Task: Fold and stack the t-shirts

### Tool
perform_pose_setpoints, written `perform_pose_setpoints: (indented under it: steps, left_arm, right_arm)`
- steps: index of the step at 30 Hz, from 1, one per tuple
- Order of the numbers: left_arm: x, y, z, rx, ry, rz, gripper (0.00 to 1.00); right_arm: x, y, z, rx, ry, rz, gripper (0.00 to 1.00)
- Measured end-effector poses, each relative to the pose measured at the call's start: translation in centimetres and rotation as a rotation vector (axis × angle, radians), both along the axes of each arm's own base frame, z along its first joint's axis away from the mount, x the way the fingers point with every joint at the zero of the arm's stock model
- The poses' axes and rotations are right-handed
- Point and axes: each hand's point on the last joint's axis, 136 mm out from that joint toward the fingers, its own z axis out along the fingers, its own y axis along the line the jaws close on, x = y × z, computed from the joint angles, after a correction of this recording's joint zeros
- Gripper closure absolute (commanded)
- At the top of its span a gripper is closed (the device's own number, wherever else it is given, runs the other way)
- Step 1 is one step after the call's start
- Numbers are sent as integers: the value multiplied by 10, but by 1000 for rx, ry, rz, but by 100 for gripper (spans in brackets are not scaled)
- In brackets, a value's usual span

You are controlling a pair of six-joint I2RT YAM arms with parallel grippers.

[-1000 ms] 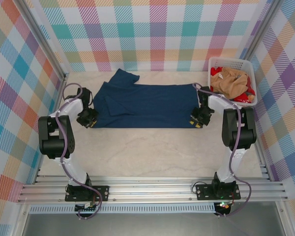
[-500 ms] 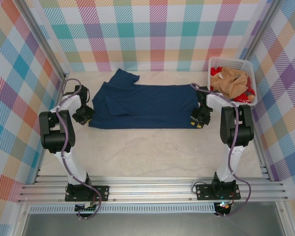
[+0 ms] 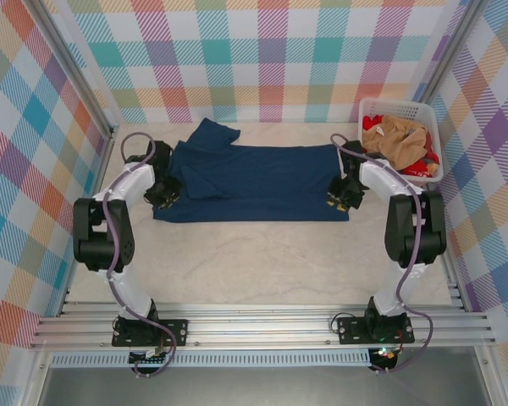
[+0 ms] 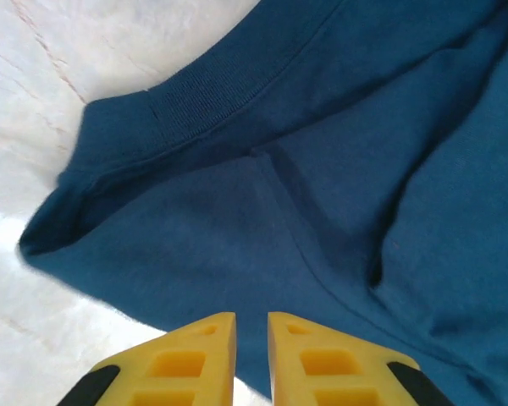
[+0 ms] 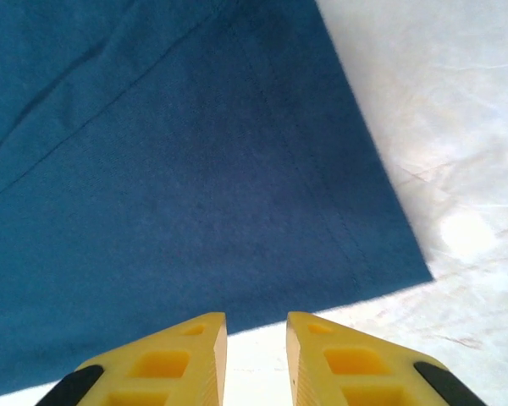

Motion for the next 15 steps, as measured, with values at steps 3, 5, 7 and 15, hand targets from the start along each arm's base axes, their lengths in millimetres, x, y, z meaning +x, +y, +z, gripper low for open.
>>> perform_pose_setpoints:
  steps: [3,5,7,15]
  left_arm:
    - [2,2,-29,4,69,11,86]
    - [0,4,-44,20,107,10,86]
    - [2,7,-43,34,103,9,86]
    - [-41,18,-48,86,106,28,84]
  right_arm:
    - [-2,3,-22,-3,55,-8,76]
    - [-6,3,-37,-13,99,-10,76]
    - [-7,3,-41,-16,122,-14,76]
    - [-41,9,-44,-28,171,-23,74]
